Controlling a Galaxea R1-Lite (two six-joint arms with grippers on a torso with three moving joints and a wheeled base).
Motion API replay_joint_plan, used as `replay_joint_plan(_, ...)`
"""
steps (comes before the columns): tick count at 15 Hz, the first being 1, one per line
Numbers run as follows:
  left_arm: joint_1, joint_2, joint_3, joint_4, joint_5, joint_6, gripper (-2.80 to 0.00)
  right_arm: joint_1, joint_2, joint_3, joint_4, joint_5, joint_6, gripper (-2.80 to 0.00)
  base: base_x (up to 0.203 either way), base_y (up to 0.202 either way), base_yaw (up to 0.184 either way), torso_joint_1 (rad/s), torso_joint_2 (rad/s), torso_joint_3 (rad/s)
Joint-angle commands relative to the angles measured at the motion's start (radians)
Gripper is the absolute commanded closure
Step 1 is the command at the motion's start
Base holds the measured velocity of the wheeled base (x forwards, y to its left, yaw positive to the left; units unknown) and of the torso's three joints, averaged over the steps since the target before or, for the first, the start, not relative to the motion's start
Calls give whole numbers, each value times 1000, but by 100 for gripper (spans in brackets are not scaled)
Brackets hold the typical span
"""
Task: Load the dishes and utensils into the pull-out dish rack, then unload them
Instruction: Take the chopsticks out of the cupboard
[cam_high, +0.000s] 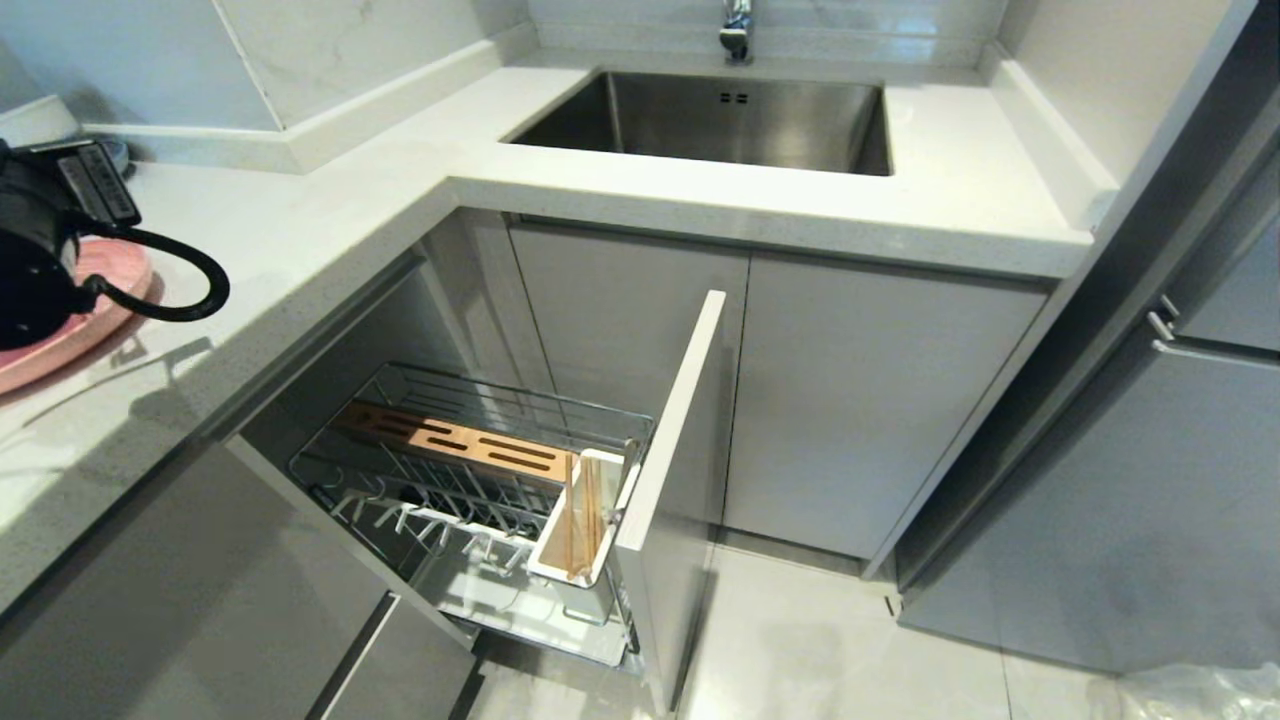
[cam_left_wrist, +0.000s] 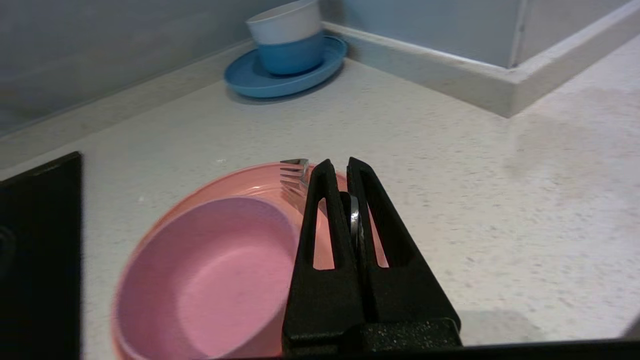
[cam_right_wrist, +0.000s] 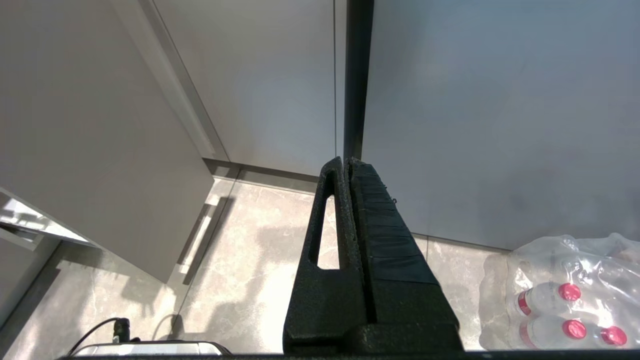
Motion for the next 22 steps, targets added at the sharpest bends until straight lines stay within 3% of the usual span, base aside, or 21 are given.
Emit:
replay_joint_plan(1,22,-22,12,-4,5,2,0,0,0,2,0,0,1,0,0,0,0,0,0,0)
replay_joint_plan(10,60,-11,78,-2,-1,-7,0,0,0,2,0,0,1,0,0,0,0,0,0,0)
replay_joint_plan(22,37,28,104,3,-59,-9,0,0,0,2,0,0,1,0,0,0,0,0,0,0)
